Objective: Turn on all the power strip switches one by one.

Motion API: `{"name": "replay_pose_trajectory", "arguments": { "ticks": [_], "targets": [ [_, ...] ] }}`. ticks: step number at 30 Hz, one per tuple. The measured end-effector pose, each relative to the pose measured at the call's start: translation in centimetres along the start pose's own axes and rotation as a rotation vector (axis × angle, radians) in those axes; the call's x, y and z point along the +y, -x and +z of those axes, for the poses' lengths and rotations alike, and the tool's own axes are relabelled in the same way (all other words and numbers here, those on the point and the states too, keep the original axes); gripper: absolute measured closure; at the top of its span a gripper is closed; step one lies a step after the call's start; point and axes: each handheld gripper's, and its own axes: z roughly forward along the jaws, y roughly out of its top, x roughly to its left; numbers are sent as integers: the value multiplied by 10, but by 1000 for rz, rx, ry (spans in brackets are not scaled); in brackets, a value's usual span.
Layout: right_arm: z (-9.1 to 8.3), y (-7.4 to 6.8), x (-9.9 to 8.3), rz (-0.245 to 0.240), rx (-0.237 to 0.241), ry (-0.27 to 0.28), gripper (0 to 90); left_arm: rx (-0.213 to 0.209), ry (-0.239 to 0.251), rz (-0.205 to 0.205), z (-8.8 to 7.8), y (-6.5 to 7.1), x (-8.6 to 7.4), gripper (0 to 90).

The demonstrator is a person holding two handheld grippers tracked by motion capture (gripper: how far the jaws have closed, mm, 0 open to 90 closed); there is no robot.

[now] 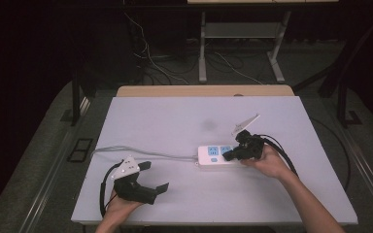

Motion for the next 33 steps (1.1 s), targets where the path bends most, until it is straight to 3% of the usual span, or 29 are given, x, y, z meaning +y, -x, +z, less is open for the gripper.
{"name": "replay_pose_trajectory", "arguments": {
  "ticks": [6, 10, 15, 21, 33],
  "targets": [
    [0, -1, 0, 2, -6, -3, 900, 0, 0, -3, 0, -2, 0, 0],
    [-2, 2, 0, 33, 20, 3, 900, 1, 2, -4, -1, -2, 0, 0],
    [-3, -1, 1, 25, 13, -14, 900, 0, 3, -5, -1, -2, 0, 0],
    [-10, -3, 4, 19, 14, 17, 900, 3, 4, -4, -2, -2, 0, 0],
    [-19, -7, 17, -6, 10, 26, 900, 3, 4, -3, -2, -2, 0, 0]
  ]
}}
